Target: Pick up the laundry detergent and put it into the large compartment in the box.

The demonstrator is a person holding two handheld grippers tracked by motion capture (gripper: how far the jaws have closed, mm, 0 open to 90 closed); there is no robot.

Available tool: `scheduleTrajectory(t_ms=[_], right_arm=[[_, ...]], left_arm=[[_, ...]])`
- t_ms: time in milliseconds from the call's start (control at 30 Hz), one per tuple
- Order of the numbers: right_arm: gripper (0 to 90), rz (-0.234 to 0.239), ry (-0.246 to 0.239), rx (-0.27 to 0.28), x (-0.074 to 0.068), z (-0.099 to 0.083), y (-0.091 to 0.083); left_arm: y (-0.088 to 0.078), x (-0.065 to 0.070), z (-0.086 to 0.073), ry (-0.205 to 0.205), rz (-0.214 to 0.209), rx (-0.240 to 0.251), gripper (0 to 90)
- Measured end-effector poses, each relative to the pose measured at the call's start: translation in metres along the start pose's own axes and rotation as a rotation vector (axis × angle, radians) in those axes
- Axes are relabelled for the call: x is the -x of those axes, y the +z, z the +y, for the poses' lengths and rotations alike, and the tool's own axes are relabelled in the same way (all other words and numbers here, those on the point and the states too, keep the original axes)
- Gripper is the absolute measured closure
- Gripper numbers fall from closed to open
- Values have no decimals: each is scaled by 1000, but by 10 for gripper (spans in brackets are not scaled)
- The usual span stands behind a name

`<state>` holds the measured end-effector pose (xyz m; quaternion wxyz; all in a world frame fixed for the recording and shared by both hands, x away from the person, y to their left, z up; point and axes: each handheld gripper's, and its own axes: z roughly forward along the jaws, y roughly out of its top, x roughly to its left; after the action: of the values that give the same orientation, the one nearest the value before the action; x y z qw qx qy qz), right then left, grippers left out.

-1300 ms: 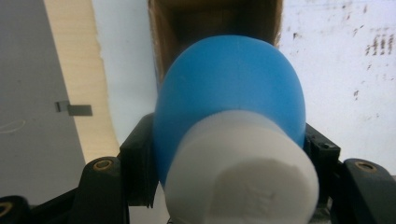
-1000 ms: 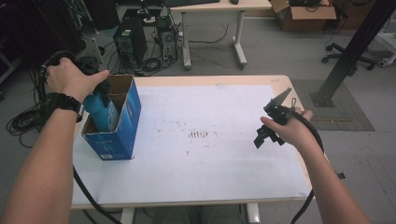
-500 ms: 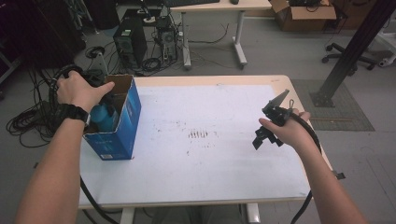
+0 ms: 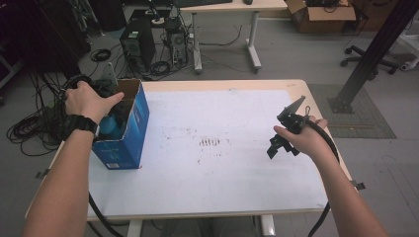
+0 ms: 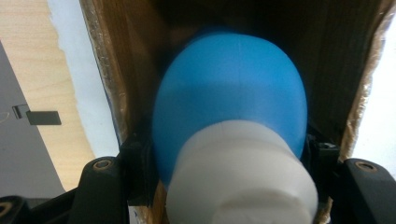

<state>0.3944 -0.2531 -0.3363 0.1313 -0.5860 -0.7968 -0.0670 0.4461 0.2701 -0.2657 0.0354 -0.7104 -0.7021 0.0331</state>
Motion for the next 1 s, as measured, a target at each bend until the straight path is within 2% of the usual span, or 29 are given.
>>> scheduleTrajectory(t_ms=[200, 367, 1000], right_arm=[[38, -2, -9, -3, -2, 2, 1], [38, -1, -11, -4, -3, 2, 2], [38, 0, -6, -6, -2, 2, 3]], left_arm=[[3, -1, 0, 1, -5, 7, 373], [9, -1, 1, 8, -14, -5, 372], [10, 1, 3, 6, -10, 4, 365]])
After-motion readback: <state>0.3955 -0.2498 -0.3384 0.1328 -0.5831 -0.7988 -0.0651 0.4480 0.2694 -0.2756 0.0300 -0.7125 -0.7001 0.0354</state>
